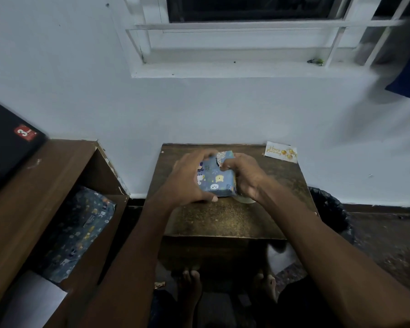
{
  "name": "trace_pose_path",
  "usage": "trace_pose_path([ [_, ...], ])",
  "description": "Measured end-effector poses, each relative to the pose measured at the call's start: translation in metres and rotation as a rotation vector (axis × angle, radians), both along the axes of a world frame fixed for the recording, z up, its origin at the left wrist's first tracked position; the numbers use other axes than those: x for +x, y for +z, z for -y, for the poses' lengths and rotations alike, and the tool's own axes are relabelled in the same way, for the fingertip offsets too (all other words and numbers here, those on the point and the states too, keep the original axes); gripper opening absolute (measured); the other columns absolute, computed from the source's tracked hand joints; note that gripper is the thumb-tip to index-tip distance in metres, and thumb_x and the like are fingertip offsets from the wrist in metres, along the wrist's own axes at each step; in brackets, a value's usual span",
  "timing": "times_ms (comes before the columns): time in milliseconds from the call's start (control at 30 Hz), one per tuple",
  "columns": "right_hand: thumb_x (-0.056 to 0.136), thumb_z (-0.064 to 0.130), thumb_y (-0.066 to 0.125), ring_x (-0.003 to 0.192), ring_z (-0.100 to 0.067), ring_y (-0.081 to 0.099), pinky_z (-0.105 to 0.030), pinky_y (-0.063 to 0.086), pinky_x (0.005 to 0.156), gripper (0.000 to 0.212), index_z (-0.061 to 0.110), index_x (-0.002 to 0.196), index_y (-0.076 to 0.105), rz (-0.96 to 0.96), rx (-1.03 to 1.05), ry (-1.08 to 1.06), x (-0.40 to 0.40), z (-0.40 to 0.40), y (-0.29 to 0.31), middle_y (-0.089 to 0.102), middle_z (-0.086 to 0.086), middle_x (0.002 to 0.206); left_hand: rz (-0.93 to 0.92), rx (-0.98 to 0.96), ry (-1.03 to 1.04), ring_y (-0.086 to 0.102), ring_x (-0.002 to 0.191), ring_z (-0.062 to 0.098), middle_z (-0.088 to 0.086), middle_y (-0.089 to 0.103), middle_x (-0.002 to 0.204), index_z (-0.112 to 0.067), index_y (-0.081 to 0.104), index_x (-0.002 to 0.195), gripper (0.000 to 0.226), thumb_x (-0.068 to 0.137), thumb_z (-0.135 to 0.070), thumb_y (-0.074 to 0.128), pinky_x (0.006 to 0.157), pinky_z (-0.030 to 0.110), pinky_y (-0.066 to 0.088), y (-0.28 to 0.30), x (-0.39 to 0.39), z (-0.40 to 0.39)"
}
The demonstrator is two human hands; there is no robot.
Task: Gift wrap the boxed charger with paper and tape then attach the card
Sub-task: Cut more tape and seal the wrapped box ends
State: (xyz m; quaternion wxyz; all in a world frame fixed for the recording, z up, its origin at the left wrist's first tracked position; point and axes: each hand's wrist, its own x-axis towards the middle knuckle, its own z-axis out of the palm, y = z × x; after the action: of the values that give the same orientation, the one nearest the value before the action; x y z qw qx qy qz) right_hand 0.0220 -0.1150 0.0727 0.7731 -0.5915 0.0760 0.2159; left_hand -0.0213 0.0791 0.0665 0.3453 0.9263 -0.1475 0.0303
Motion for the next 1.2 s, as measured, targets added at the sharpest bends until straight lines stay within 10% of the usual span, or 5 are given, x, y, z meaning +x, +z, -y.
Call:
trace_pose_path([
  [100,0.061,-0.009,0.066,0.099,-0.041,0.070,-0.062,0.057,0.092,0.042,0.005,0.101,0.061,0.034,0.081,0.048,0.003,0.000,-0.002,0.068,-0.024,0.104,-0.029,0.193,0.132,0.020,0.154,0.019,-0.005,0.030,0.166,-0.035,0.016,0.167,0.146,0.051,-0.051,0.104,0.122,0.047,0.014,0.000,0.001,-0.008],
  [467,0.067,0.005,0.065,0.116,-0.049,0.065,-0.069,0.052,0.097,0.046,0.011,0.112,0.055,0.004,0.204,0.009,0.020,0.002,-0.020,0.062,-0.022,0.114,0.312,0.212,0.122,0.031,0.146,0.021,-0.001,0.043,0.151,-0.027,0.037,0.158,0.115,0.061,-0.044,0.096,0.115,0.052,0.030,-0.002,0.005,-0.011],
  [700,0.099,0.036,0.063,0.085,-0.015,0.065,-0.033,0.049,0.075,0.015,0.021,0.099,0.066,0.618,-1.003,0.114,0.015,0.019,-0.020,0.070,0.003,0.095,-0.012,0.266,0.563,0.048,0.133,0.034,0.010,0.048,0.142,-0.021,0.028,0.158,0.129,0.059,-0.089,0.075,0.107,0.050,0.031,-0.010,0.006,-0.013],
  [967,0.090,0.050,0.076,0.090,-0.017,0.076,-0.030,0.059,0.066,0.050,0.024,0.130,0.061,0.271,-0.403,0.279,-0.010,-0.027,-0.017,0.077,0.000,0.110,-0.272,-0.020,0.653,0.057,0.132,0.044,0.017,0.045,0.158,-0.024,0.006,0.167,0.106,0.091,-0.079,0.054,0.108,0.054,0.049,-0.009,0.011,-0.004],
  [1200,0.097,0.006,0.058,0.068,-0.018,0.063,-0.025,0.045,0.047,0.025,0.008,0.116,0.074,0.075,-0.244,0.089,0.014,-0.019,-0.026,0.074,-0.011,0.093,-0.123,0.269,0.662,0.049,0.130,0.036,0.013,0.048,0.138,-0.014,0.057,0.135,0.078,0.085,-0.072,0.071,0.104,0.045,0.043,-0.003,0.006,-0.018],
])
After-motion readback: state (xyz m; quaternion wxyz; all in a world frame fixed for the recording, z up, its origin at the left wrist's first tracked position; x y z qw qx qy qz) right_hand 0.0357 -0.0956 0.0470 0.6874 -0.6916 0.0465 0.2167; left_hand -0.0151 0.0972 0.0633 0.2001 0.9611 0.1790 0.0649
